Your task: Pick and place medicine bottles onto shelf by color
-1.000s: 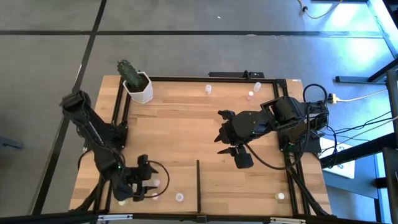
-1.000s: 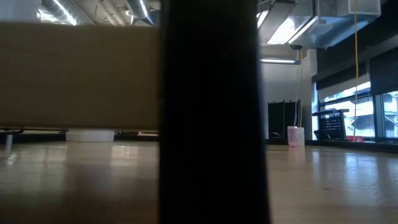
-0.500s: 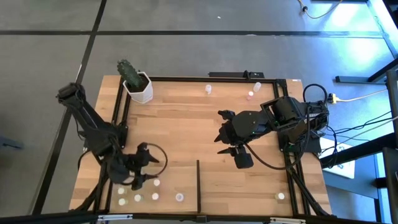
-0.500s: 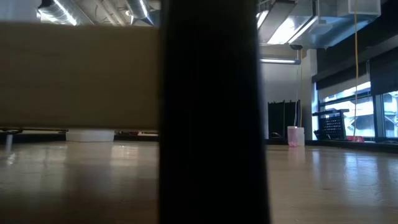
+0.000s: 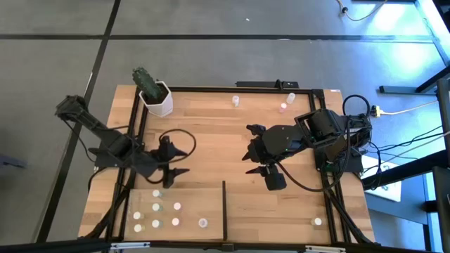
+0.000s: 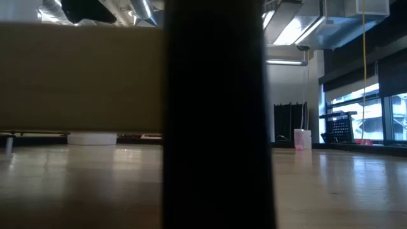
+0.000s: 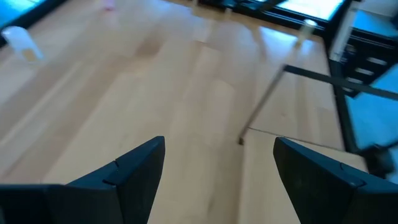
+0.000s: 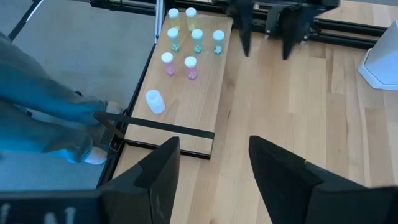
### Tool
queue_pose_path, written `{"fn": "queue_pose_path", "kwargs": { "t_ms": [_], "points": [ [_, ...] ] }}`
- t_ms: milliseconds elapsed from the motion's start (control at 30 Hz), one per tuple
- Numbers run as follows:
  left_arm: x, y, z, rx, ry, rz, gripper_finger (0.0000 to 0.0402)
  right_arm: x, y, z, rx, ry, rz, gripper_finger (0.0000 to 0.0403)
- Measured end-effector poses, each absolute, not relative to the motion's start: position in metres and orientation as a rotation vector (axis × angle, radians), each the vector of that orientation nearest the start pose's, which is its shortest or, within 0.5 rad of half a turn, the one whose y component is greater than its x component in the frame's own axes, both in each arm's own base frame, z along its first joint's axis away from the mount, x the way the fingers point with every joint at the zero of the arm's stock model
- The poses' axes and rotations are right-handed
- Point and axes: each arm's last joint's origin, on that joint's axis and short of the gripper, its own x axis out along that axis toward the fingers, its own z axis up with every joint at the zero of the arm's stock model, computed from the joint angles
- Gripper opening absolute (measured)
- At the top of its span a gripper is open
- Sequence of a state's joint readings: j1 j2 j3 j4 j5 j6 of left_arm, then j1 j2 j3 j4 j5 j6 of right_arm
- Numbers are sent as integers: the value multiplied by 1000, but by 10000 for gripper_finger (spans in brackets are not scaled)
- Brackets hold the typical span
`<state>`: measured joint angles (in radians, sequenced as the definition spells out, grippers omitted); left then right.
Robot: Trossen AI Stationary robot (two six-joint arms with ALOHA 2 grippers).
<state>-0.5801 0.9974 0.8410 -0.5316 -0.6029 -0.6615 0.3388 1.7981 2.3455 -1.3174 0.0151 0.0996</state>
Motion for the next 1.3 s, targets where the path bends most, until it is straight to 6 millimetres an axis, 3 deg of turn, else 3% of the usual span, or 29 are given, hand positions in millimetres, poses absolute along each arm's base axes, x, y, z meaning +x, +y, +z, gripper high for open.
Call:
{"fn": "queue_pose_path", "kwargs": {
  "t_ms": [333, 467, 833, 1000, 1167, 1300],
  "points": [
    [185, -76, 288, -265, 524, 306, 295, 312, 109, 476, -26, 718, 253, 195],
    [188, -70, 288, -214, 530, 320, 295, 316, 97, 474, -21, 710, 33, 195],
    [193, -44, 286, -128, 560, 419, 295, 310, 3, 454, 420, 853, -660, 195],
    [195, -32, 284, -144, 591, 449, 295, 315, -44, 440, 598, 851, -830, 195],
    [197, -22, 284, -164, 612, 446, 295, 314, -91, 398, 628, 1039, -935, 186],
    [197, -14, 284, -177, 609, 487, 295, 306, -117, 367, 628, 1170, -1000, 174]
  ]
}}
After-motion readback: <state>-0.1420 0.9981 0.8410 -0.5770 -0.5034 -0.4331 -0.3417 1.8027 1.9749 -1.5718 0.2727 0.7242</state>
